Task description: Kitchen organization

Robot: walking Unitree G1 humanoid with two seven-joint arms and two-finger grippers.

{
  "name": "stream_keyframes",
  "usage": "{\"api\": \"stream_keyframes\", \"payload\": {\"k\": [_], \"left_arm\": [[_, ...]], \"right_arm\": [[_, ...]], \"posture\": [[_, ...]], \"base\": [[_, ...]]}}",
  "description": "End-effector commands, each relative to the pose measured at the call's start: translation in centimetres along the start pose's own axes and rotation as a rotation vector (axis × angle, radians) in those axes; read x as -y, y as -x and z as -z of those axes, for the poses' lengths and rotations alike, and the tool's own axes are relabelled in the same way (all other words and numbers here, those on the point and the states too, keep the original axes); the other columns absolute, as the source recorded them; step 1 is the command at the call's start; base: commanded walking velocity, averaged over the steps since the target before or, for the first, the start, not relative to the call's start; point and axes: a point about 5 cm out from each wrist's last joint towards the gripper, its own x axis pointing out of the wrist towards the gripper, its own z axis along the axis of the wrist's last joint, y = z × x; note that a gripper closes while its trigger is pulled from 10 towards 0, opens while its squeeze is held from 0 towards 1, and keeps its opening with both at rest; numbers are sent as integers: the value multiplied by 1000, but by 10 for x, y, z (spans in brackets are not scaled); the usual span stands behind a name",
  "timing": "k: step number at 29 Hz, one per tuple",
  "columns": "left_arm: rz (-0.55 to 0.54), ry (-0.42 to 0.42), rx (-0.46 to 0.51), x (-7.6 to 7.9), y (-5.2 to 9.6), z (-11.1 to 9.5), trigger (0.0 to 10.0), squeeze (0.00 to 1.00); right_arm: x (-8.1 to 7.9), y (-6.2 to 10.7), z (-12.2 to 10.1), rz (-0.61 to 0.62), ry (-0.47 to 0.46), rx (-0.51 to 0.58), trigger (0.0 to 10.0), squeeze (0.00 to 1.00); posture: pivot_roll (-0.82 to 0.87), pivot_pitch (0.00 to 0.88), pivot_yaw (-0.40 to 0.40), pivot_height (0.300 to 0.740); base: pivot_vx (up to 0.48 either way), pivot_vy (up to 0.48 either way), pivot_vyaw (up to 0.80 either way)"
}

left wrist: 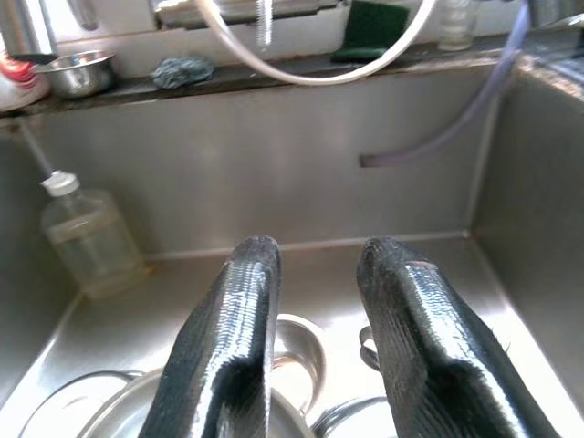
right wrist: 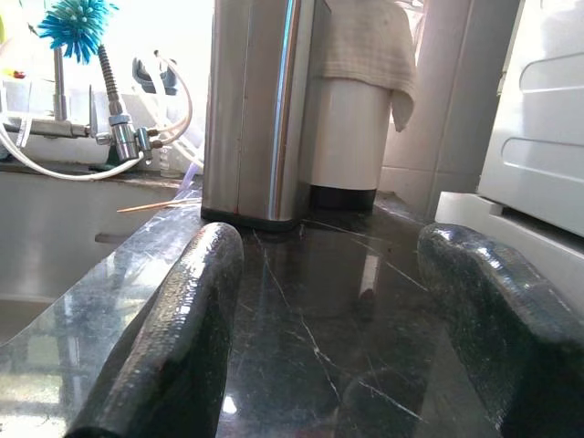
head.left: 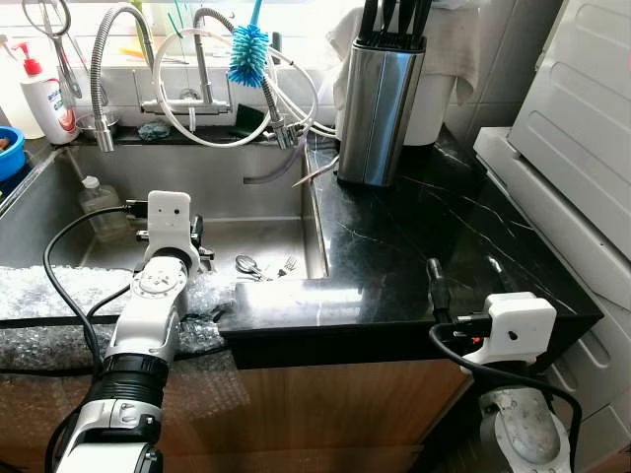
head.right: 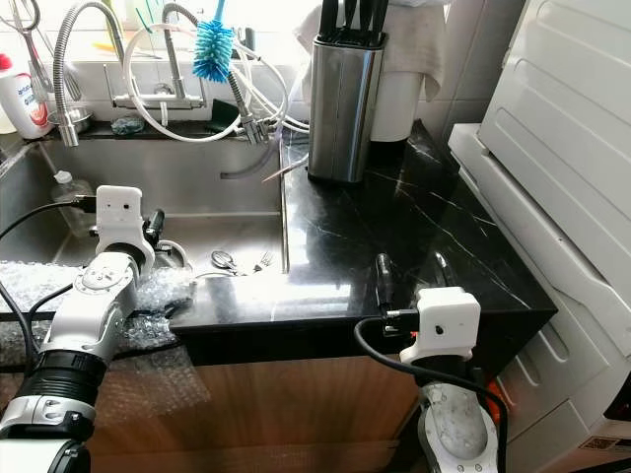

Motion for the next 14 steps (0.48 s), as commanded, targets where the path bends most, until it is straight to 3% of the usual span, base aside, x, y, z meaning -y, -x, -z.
{"api": "stream_keyframes", "payload": {"k": [1, 7, 11, 14], "left_arm": [[46, 42, 67, 8, 0, -9, 10000, 0], [35, 177, 307, 4, 12, -41, 10000, 0], [25, 78, 469, -3, 28, -63, 10000, 0], [30, 39, 505, -6, 35, -70, 10000, 0]], "right_arm": [[2, -3, -1, 3, 0, 1, 10000, 0], [-1, -15, -14, -5, -5, 60, 10000, 0], [-1, -29, -31, -6, -11, 127, 10000, 0], [-1, -35, -39, -2, -33, 156, 10000, 0]], "posture": [[-169, 5, -21, 740], [-170, 1, -22, 740], [-165, 2, -26, 740], [-161, 0, -28, 740]], "base": [[0, 0, 0], [0, 0, 0], [0, 0, 0], [0, 0, 0]]}}
